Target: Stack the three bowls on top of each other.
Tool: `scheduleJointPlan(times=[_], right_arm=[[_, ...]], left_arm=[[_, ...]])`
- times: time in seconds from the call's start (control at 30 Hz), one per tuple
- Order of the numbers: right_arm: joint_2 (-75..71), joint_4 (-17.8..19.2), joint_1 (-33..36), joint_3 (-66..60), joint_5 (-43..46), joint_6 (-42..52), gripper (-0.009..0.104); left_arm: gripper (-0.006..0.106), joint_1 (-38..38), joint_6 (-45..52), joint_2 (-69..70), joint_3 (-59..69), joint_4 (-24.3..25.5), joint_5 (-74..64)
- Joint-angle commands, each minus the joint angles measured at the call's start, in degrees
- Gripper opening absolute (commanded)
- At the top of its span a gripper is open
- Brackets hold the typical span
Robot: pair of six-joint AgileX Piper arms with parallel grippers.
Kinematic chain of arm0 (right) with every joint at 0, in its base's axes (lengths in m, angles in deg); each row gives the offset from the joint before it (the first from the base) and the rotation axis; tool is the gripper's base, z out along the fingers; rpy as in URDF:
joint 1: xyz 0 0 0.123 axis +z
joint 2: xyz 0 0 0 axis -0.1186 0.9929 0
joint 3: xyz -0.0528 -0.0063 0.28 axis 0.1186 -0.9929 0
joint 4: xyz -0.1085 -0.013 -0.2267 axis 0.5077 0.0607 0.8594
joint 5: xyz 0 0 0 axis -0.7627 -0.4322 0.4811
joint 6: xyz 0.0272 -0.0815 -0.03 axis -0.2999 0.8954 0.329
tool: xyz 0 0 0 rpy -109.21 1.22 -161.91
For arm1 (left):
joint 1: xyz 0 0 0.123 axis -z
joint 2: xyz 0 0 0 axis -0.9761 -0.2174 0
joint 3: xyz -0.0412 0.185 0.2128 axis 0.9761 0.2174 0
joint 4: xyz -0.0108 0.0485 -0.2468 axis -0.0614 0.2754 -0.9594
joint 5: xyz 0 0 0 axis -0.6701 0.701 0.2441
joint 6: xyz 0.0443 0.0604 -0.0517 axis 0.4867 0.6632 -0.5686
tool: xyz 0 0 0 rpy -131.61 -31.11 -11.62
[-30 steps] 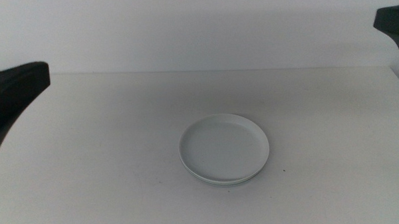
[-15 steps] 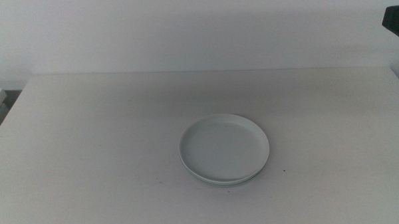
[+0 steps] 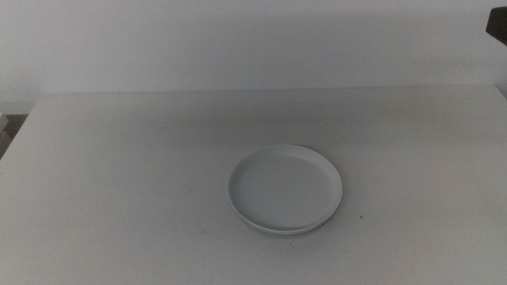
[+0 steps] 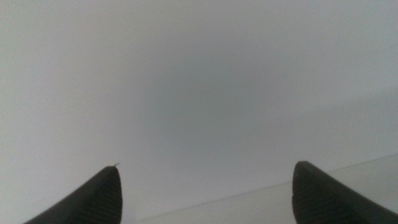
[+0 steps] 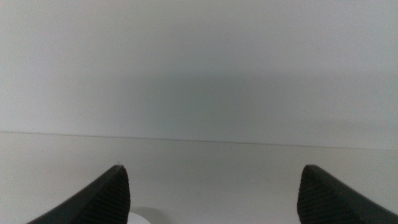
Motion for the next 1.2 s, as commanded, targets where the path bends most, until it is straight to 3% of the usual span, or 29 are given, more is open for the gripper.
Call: scheduleJointPlan(times=[0.0,0.1,0.2,0.27,0.6,0.7,0.77,1.17], right_arm=[[0.0,0.4,-0.4,-0.9,0.8,-0.1,0.082],[-3.3,3.0,-0.5,-4.1,3.6,-0.1,0.082],[-9.3,7.2,-0.6,-12.2,13.1,-0.1,0.082],[-14.3,7.2,-0.7,-20.0,17.4,-0.1,0.082],[-46.5,7.8,-10.3,-50.9,15.2,-0.1,0.082],[-53.2,7.8,-10.3,-52.8,14.3,-0.1,0.082],[-54.8,8.2,-10.4,-52.8,8.9,-0.1,0.082],[-54.8,9.1,-10.4,-52.8,9.8,-0.1,0.082]], left_arm=[[0.094,-0.3,-0.2,0.1,2.5,0.3,3.2],[0.094,-0.3,-0.2,1.4,7.0,0.3,5.4],[0.094,-0.3,-0.2,5.5,13.8,-0.4,5.7],[0.094,-0.3,-0.2,9.0,19.0,-0.4,6.2],[0.094,-0.3,-0.2,31.7,44.1,-0.6,7.1],[0.094,-0.4,-0.2,31.8,44.1,-0.6,6.7],[0.094,-0.4,-0.2,31.8,44.1,-0.6,8.2],[0.094,-0.4,-0.2,31.8,44.1,-3.8,9.0]])
